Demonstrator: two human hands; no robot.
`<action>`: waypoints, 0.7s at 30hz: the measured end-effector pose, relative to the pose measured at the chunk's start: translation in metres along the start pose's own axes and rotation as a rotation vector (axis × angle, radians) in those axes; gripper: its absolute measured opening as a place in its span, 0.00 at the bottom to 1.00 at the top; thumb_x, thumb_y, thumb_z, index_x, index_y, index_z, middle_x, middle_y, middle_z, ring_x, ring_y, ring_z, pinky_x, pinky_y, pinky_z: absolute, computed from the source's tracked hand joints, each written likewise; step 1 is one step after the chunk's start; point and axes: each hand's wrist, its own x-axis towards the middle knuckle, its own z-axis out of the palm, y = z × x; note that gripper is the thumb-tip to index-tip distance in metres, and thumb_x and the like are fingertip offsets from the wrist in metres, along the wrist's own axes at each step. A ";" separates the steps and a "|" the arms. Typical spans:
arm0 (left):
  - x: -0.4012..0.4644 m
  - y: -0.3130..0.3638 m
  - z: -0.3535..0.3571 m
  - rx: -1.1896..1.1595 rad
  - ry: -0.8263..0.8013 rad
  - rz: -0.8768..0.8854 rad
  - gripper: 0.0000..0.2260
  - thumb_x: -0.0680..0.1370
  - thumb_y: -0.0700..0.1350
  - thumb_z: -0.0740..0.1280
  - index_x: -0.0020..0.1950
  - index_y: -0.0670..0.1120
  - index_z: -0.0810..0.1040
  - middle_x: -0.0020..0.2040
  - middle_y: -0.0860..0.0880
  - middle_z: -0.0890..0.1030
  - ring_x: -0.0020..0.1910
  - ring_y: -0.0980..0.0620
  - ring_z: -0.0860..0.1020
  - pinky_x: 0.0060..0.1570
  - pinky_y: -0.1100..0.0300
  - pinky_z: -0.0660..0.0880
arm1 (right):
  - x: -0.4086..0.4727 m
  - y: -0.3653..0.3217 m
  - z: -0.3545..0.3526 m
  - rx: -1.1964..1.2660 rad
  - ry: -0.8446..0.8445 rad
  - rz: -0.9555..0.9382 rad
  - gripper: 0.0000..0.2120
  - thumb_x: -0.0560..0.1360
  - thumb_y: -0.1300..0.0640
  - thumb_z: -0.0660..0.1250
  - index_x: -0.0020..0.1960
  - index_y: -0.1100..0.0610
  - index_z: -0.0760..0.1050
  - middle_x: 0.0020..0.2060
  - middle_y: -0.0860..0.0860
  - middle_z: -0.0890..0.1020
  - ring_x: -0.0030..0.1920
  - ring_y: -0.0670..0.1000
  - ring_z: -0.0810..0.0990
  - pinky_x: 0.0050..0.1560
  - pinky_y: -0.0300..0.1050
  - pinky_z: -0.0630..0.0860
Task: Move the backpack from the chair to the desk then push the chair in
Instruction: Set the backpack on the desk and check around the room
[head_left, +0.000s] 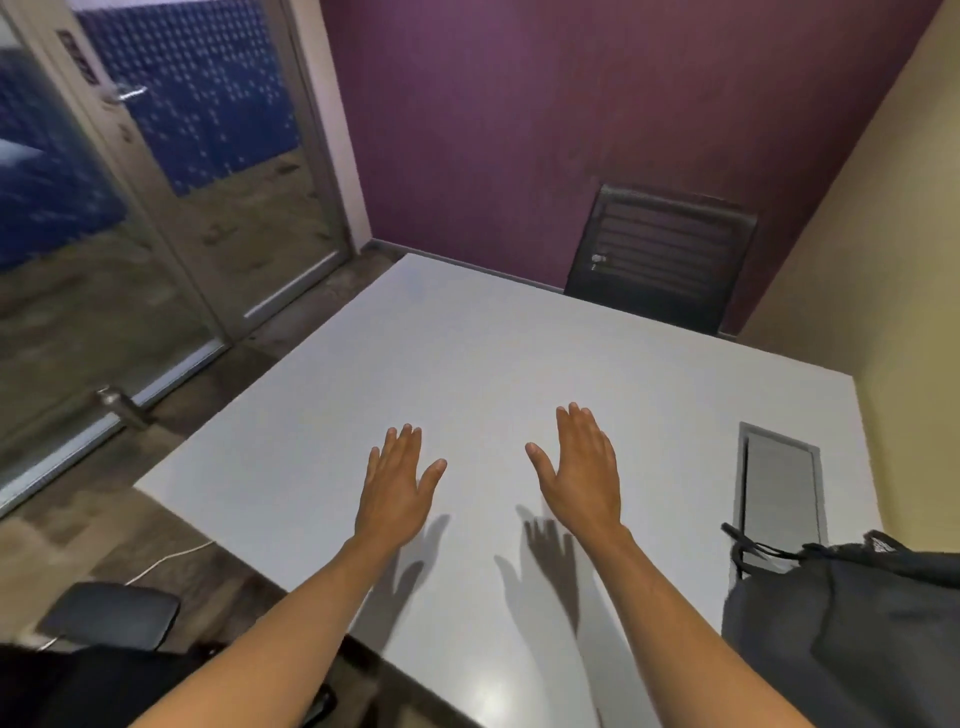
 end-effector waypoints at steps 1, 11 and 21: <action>-0.009 -0.010 -0.004 0.006 0.007 -0.026 0.31 0.81 0.62 0.49 0.79 0.47 0.51 0.80 0.50 0.52 0.77 0.56 0.43 0.75 0.54 0.40 | -0.001 -0.009 0.006 0.006 -0.021 -0.029 0.32 0.80 0.38 0.52 0.78 0.55 0.54 0.79 0.53 0.56 0.78 0.51 0.49 0.76 0.49 0.46; -0.108 -0.098 -0.054 0.031 0.193 -0.352 0.33 0.79 0.63 0.47 0.79 0.46 0.50 0.80 0.49 0.50 0.77 0.55 0.41 0.75 0.55 0.38 | -0.022 -0.118 0.066 0.057 -0.192 -0.340 0.33 0.80 0.37 0.51 0.78 0.54 0.55 0.79 0.52 0.56 0.78 0.51 0.50 0.75 0.48 0.47; -0.259 -0.195 -0.122 0.057 0.388 -0.607 0.33 0.80 0.63 0.49 0.79 0.45 0.51 0.80 0.49 0.51 0.77 0.56 0.41 0.75 0.55 0.39 | -0.106 -0.274 0.133 0.105 -0.339 -0.634 0.34 0.78 0.32 0.50 0.78 0.49 0.54 0.79 0.49 0.56 0.78 0.52 0.53 0.73 0.47 0.47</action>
